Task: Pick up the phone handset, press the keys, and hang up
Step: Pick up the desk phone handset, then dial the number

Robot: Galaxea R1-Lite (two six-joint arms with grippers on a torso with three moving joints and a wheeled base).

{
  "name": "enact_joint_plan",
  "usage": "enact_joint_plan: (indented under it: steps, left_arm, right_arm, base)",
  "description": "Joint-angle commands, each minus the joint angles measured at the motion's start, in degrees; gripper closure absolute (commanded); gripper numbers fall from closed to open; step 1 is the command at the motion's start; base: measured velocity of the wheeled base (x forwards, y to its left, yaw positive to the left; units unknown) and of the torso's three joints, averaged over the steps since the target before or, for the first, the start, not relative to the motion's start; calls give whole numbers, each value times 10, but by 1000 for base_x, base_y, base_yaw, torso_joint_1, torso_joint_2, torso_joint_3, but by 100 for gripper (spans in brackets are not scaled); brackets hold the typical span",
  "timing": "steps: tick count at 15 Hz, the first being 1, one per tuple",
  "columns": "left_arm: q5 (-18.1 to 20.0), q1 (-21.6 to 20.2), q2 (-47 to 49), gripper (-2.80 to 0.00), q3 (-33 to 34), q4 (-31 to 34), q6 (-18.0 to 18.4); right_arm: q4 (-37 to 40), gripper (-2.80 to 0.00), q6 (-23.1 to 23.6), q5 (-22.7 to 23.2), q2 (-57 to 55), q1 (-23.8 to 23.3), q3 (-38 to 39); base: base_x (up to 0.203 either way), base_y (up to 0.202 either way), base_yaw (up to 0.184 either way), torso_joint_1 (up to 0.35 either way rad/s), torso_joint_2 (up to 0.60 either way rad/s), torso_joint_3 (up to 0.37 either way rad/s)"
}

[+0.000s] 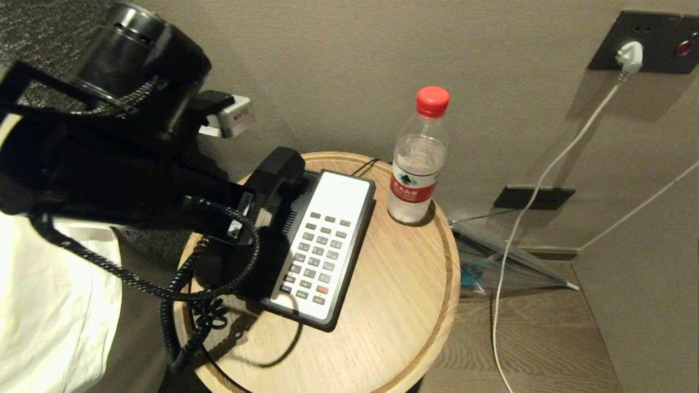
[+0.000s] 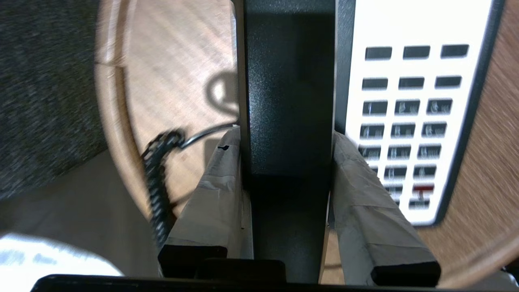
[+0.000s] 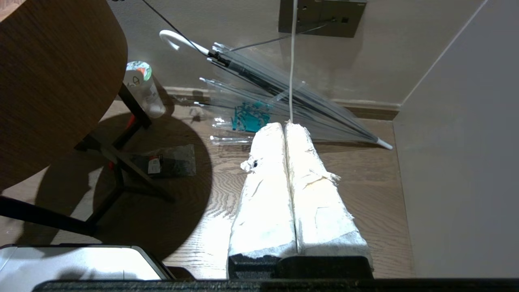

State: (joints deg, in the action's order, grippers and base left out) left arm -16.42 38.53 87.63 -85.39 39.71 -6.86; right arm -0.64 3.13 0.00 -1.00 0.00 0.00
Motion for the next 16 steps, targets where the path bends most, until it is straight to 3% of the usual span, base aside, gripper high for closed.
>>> enact_joint_plan:
  steps: [1,7,9,14,16]
  left_arm:
    - [-2,0,-53,0,5,12,-2]
    - [3,8,-133,0,13,19,-55]
    - [4,24,-206,0,34,20,-100]
    - [26,37,-355,0,80,31,-260]
    - [82,37,-423,0,81,54,-376]
  right_arm:
    - [-1,0,0,0,-1,0,1]
    - [-1,0,0,0,-1,0,1]
    - [-1,0,0,0,-1,0,1]
    - [-1,0,0,0,-1,0,1]
    - [-1,0,0,0,-1,0,1]
  base:
    - [0,0,0,0,0,0]
    - [0,0,0,0,0,0]
    - [0,0,0,0,0,0]
    - [0,0,0,0,0,0]
    - [0,0,0,0,0,0]
